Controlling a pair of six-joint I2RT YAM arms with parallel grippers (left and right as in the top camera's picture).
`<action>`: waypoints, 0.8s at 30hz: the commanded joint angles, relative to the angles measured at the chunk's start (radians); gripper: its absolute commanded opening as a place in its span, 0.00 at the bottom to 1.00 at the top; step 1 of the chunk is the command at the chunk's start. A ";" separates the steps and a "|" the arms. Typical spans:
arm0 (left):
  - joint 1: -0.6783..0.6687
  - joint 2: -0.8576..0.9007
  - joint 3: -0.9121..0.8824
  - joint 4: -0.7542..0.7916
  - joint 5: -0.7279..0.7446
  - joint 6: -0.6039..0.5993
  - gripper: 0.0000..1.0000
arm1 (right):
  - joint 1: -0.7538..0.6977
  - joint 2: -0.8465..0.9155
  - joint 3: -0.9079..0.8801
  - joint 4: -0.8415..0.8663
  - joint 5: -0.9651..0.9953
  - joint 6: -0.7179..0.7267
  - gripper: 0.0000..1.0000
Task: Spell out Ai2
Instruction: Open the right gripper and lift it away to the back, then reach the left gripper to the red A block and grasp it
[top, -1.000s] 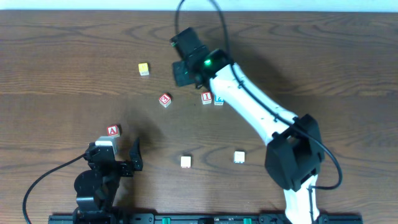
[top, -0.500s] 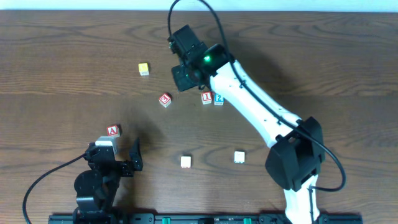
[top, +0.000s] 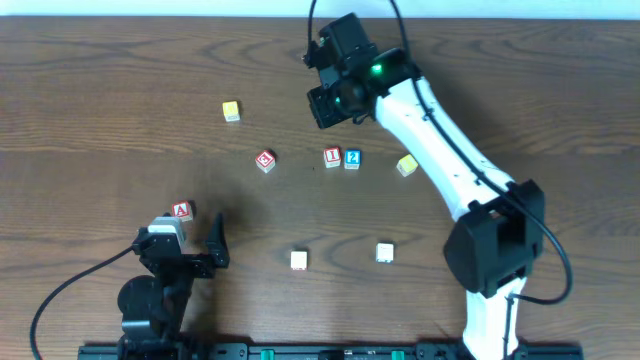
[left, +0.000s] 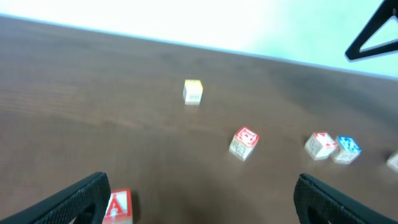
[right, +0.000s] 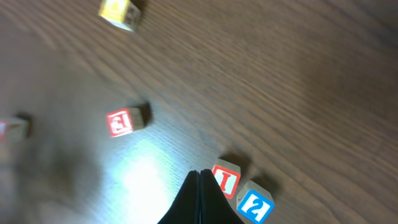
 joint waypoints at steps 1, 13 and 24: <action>0.006 -0.006 -0.002 0.026 -0.032 -0.093 0.95 | -0.060 -0.080 0.023 0.003 -0.122 -0.064 0.01; 0.006 0.464 0.426 -0.263 -0.311 -0.189 0.95 | -0.200 -0.121 0.023 0.027 -0.125 -0.070 0.01; 0.008 1.224 0.854 -0.585 -0.262 -0.199 0.95 | -0.214 -0.121 0.023 0.091 -0.123 -0.075 0.02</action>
